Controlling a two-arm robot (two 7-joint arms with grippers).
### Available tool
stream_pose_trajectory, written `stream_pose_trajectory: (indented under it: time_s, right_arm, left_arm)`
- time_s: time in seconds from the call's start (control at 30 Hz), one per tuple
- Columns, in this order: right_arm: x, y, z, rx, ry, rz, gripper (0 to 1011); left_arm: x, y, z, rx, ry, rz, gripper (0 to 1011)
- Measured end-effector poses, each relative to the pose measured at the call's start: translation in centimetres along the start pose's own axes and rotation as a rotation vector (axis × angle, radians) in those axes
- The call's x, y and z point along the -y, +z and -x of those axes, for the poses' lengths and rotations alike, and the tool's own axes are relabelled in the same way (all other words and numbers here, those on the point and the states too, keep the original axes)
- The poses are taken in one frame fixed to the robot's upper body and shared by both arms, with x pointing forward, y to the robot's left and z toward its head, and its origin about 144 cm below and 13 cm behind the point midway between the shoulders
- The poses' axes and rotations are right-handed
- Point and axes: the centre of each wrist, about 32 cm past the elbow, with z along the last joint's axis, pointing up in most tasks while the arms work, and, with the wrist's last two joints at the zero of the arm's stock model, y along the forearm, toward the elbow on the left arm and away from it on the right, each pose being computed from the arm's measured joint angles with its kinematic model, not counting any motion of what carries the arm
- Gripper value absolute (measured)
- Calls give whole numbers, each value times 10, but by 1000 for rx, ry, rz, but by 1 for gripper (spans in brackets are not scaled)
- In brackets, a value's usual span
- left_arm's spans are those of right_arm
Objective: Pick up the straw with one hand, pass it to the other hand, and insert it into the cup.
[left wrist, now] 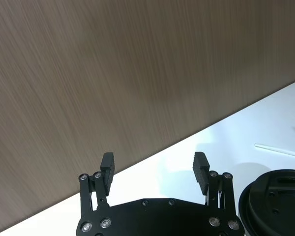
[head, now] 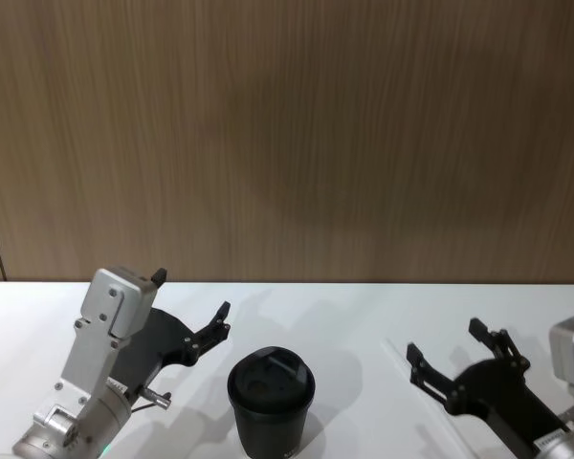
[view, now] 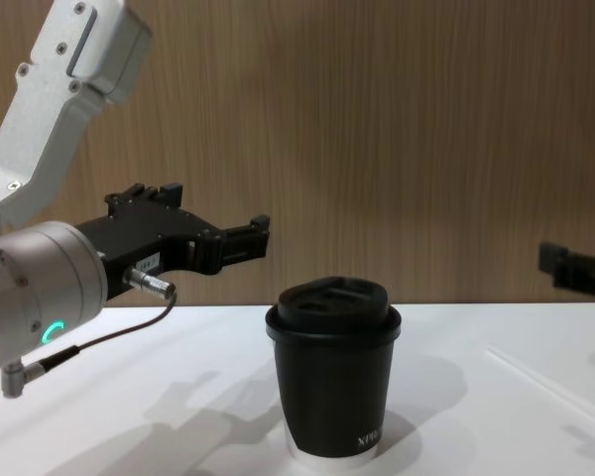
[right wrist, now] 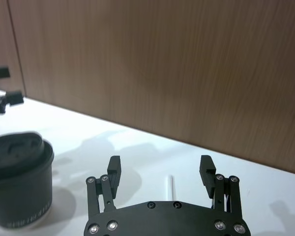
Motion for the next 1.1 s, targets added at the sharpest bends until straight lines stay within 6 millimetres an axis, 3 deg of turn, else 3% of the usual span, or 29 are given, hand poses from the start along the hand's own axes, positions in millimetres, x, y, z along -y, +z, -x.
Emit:
stream_pose_trajectory:
  time_s: [0.43, 1.1]
  right_arm:
    - [30, -8, -24, 42, 123, 128, 1001]
    - [41, -28, -26, -7, 171, 233, 1001]
  left_arm:
    - [0, 0, 0, 0, 0, 0, 1003]
    - [0, 0, 0, 0, 0, 0, 1002]
